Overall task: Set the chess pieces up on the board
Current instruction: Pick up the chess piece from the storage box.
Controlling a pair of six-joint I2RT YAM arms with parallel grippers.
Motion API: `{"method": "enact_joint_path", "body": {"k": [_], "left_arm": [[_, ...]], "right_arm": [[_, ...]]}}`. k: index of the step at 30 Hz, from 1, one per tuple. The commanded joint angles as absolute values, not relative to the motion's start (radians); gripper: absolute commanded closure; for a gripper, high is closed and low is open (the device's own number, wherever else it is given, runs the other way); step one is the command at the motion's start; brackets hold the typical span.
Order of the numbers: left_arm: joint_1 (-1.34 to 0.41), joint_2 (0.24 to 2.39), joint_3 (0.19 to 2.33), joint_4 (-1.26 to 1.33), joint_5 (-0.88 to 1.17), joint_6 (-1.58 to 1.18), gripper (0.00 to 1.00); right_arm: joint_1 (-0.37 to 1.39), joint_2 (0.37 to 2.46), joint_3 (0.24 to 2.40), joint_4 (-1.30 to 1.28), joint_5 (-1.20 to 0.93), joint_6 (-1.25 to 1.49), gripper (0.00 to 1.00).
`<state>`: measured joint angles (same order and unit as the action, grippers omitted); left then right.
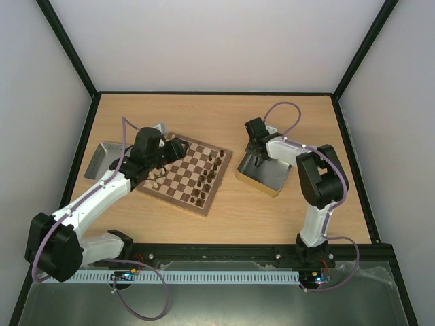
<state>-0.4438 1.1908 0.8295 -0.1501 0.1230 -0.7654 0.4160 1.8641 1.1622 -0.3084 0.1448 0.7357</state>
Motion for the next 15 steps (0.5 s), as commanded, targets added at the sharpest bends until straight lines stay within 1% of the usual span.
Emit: {"method": "enact_joint_path", "body": {"k": [1, 3, 15], "left_arm": [[-0.439, 1.175, 0.821, -0.161, 0.130, -0.753, 0.30], [-0.438, 1.176, 0.822, -0.162, 0.131, -0.754, 0.30], [-0.437, 1.162, 0.843, -0.163, 0.166, -0.772, 0.29]], "right_arm": [[0.404, 1.911, 1.201, -0.258, 0.181, 0.708, 0.68], [0.402, 1.922, 1.203, -0.244, 0.182, 0.697, 0.69], [0.399, 1.967, 1.176, -0.168, 0.219, 0.639, 0.83]]}}
